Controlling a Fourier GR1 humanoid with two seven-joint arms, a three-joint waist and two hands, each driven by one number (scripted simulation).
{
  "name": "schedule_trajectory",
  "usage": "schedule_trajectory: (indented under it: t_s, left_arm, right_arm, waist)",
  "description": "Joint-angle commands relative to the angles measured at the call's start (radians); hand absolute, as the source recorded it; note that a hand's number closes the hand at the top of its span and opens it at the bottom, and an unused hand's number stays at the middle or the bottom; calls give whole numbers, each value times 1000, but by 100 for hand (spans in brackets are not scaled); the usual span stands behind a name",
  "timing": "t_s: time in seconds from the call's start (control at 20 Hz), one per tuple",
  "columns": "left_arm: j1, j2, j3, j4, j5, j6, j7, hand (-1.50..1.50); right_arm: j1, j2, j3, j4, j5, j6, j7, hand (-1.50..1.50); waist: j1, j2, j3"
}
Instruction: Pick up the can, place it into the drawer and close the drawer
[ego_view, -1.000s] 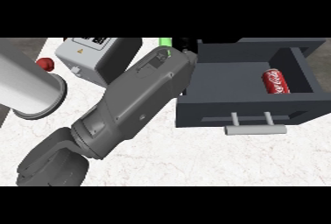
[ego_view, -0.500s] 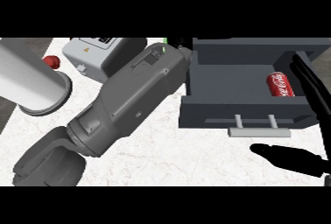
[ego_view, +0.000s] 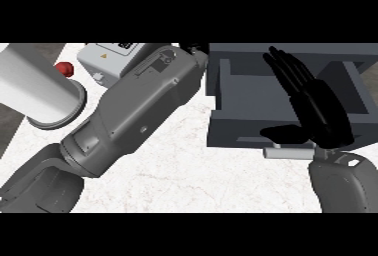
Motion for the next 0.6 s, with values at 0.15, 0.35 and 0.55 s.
schedule_trajectory:
  t_s: [0.15, 0.35, 0.55]
  left_arm:
    - [48, 98, -26, -106, -48, 13, 72, -150]
    - [113, 127, -9, -167, -65, 27, 76, -150]
    - [122, 210, -11, -264, -77, 23, 157, -150]
  right_arm:
    - [-138, 5, 38, 346, 188, -169, -9, -150]
    - [-196, 32, 23, 542, 221, -286, -39, -150]
    - [-253, 21, -23, 721, 238, -402, -74, -150]
  waist:
    - [20, -3, 0]
    - [10, -1, 1]
    - [15, -2, 1]
